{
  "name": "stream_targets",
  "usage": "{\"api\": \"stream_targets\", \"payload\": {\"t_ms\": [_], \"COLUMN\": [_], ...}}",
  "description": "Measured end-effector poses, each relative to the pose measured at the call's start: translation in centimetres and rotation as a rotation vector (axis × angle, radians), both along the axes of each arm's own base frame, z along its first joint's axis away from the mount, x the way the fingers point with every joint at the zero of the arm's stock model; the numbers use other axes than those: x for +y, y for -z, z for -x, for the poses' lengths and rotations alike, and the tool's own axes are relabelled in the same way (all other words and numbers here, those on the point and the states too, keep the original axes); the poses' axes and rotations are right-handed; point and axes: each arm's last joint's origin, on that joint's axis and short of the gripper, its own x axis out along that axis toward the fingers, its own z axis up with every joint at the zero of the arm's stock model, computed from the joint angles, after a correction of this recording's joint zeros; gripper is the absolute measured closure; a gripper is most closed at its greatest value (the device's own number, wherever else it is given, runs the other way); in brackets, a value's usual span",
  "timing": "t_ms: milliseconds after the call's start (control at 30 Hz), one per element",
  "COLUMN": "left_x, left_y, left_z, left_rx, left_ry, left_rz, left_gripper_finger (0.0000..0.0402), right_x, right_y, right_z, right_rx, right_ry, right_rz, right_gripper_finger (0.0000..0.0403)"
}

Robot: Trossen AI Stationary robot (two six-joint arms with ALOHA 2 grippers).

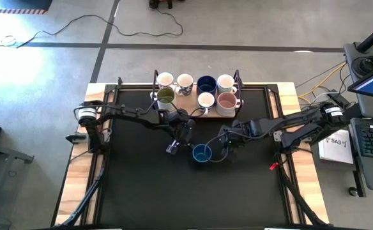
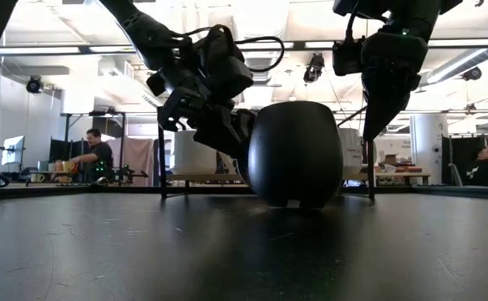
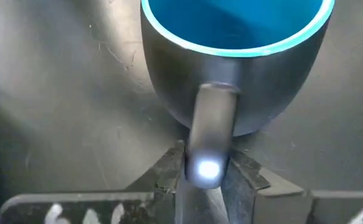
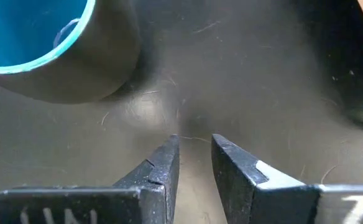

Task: Place coffee mugs
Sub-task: Put the black mug on the shelf aligned with the other the blue mug

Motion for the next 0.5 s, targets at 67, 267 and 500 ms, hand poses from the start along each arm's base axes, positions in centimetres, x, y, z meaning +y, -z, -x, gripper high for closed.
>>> {"api": "stream_targets", "payload": {"t_ms": [67,267,500], "left_x": [0.0,-0.1,-0.7], "left_y": [0.0,0.0,-0.9], "left_z": [0.1,0.3,1.1], "left_rx": [0.021,0.063,0.128], "left_ry": [-0.021,-0.065,-0.117], "left_rz": [0.022,0.064,0.052], "left_gripper_finger": [0.0347,0.0347,0.0345], "right_x": [-0.2,-0.7,-1.5], "right_y": [0.0,0.0,0.0], "right_z": [0.0,0.0,-0.1], "right_rx": [0.000,0.002,0.008], "right_ry": [-0.004,0.001,-0.012], "right_rz": [0.005,0.011,0.030], "right_gripper_finger": [0.0319,0.0319,0.0319]}}
